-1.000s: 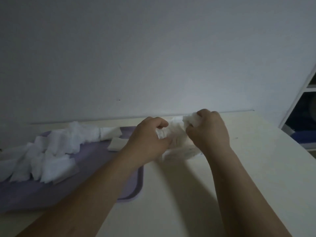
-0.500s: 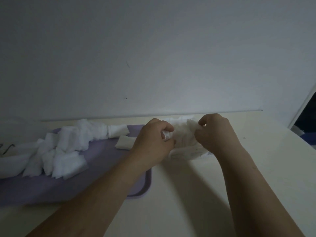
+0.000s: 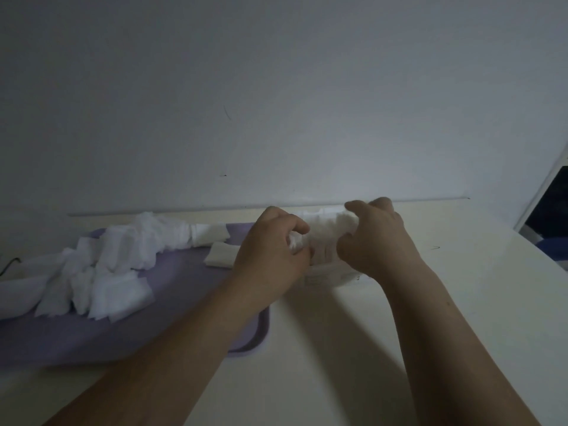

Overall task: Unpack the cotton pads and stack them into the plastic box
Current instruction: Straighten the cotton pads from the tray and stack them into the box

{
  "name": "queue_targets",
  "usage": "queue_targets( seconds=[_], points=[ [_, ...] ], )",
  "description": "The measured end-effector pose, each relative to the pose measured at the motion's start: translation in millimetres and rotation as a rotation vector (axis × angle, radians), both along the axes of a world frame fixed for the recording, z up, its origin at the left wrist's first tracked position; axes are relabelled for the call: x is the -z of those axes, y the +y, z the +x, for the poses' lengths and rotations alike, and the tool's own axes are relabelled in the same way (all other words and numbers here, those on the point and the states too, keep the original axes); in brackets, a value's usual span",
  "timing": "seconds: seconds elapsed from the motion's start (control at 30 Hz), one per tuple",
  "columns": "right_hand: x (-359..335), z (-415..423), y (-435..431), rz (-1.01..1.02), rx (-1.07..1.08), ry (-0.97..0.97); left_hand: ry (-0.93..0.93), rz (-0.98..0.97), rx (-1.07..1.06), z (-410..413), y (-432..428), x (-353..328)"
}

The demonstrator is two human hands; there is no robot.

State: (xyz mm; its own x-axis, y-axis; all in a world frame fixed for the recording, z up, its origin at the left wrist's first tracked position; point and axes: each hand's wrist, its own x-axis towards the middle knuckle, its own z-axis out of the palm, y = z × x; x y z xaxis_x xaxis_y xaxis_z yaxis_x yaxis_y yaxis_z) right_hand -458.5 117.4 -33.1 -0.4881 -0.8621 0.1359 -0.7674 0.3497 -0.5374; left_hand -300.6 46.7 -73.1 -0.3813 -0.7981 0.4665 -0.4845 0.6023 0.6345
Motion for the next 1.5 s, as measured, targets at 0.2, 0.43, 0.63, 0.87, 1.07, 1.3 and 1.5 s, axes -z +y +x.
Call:
queue_targets(
  seconds=[0.2, 0.43, 0.63, 0.87, 1.07, 1.3, 1.5],
  points=[
    [3.0, 21.7, -8.2, 0.268, -0.120, 0.034, -0.074, -0.114, 0.004, 2.8, -3.6, 3.8],
    [11.0, 29.2, -10.2, 0.182, -0.058, 0.102, -0.117, -0.151, 0.049, 2.4, -4.0, 4.4],
    [13.3, 35.3, -9.9, 0.156, -0.006, 0.241, -0.131, -0.065, -0.072, 31.7, -12.2, -10.8],
    [22.4, 77.3, -7.8, -0.323, -0.262, 0.317, -0.681, 0.184, -0.128, 76.7, -30.4, -0.5],
    [36.0, 123.3, -0.4, -0.267, -0.569, -0.054, -0.601, 0.173, -0.123, 115.7, -26.0, -1.1],
    [52.0, 128.1, -9.3, -0.173, -0.523, -0.152, -0.285, 0.295, -0.054, 154.3, -6.9, 0.7],
    [55.0, 135.7, -16.5, -0.175, -0.499, -0.204, 0.001, 0.366, 0.038, 176.5, 11.9, -0.6]
  ],
)
